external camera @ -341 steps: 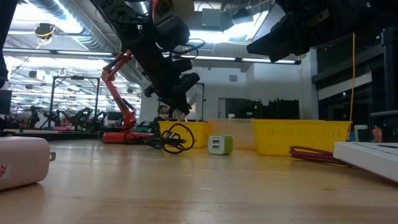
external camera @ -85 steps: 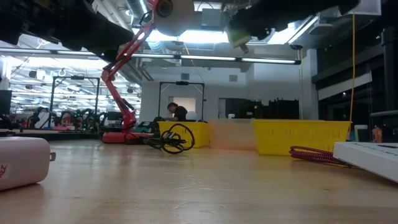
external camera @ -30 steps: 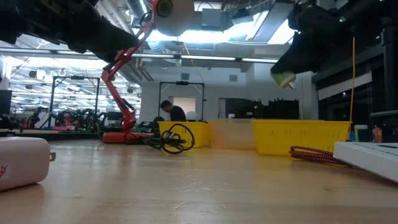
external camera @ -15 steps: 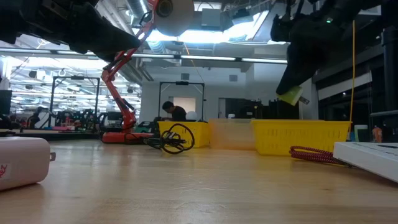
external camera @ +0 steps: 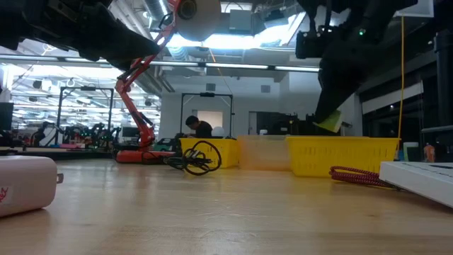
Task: Pick and place items into bin
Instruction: Put the green wall charger into the right yellow basket
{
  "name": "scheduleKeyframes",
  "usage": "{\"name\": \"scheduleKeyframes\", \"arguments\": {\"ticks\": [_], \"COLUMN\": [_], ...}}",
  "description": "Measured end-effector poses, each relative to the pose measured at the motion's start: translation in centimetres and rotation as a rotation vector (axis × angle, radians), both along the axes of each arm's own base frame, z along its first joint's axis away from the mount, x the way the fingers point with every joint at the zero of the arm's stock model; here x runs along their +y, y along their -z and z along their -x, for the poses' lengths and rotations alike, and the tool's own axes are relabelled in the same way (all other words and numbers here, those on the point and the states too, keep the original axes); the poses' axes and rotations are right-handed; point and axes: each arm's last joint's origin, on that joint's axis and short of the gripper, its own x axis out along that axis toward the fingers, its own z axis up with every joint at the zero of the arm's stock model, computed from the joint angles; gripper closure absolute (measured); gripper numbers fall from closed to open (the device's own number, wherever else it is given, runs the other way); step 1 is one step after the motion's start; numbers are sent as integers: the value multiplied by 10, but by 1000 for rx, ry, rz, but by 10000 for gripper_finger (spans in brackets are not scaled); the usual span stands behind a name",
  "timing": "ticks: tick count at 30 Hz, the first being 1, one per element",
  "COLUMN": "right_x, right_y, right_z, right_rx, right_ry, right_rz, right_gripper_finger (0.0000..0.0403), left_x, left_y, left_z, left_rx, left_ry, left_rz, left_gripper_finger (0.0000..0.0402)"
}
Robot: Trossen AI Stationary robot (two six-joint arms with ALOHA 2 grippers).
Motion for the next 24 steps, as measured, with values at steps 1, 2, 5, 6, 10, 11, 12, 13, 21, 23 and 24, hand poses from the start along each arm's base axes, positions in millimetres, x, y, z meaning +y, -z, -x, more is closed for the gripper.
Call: {"name": "scheduleKeyframes", "arguments": {"ticks": [1,2,5,6,10,11,12,13,21,23,24], "right_x": [0,0,-1,-1,-4,-4,-5,-5,-11,-11,-11], "right_y": [2,4,11,13,25,28,30,32,35,35,35], "right_z": [-1,-2,-4,-5,-10,-11,-11,-12,-14,-14,-14], "right_rx": [7,14,40,49,90,99,109,119,130,130,130], "right_ry": [0,0,5,7,17,17,15,10,15,13,12], "right_rz": [2,3,8,9,17,19,21,22,2,3,4], "right_gripper_finger": [280,280,280,280,280,280,280,280,275,262,255], "left_x": [0,0,0,0,0,0,0,0,0,0,0], "left_y": [0,0,0,0,0,0,0,0,0,0,0], "left_z": [0,0,0,0,0,0,0,0,0,0,0], "left_rx": [0,0,0,0,0,0,0,0,0,0,0], "left_ry": [-1,-1,-2,-2,-3,-3,-3,-3,-3,-4,-5], "left_rz": [0,0,0,0,0,0,0,0,0,6,11], "left_gripper_finger": [394,394,396,397,397,398,398,398,398,398,398]}}
